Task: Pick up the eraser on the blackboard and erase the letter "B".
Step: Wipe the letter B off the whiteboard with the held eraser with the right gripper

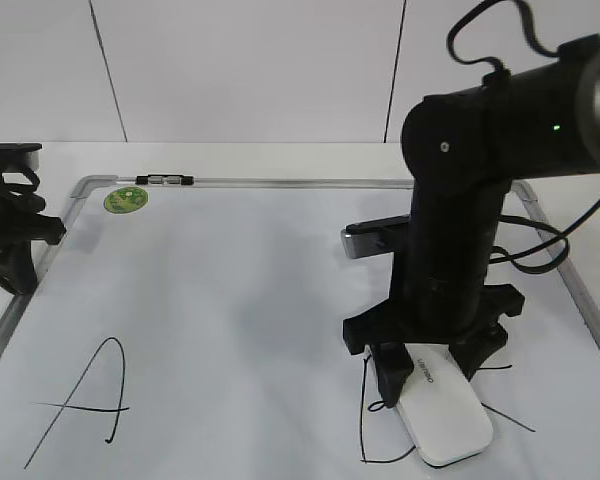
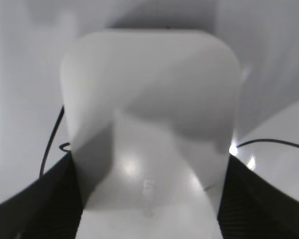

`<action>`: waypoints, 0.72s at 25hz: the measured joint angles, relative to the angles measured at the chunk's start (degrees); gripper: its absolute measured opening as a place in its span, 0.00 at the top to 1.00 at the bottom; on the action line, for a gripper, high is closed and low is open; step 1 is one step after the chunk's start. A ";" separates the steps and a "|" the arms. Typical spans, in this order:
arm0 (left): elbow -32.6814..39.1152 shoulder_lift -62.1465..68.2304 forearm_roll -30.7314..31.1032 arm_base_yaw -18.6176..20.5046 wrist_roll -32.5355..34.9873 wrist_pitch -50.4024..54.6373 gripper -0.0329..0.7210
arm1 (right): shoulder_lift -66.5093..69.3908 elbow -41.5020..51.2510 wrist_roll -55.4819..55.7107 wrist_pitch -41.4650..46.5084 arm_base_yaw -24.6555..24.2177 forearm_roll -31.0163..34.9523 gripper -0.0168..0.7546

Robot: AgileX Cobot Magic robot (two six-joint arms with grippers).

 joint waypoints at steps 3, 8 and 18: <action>0.00 0.00 0.00 0.00 0.00 0.00 0.92 | 3.41 -2.75 0.00 1.83 0.00 -0.36 0.28; 0.00 0.00 0.00 0.00 0.00 0.00 0.93 | 5.66 -5.82 0.00 5.45 0.16 -0.36 0.28; 0.00 0.00 0.00 0.00 0.00 0.35 0.93 | 5.90 -6.45 0.11 2.77 6.74 1.26 0.28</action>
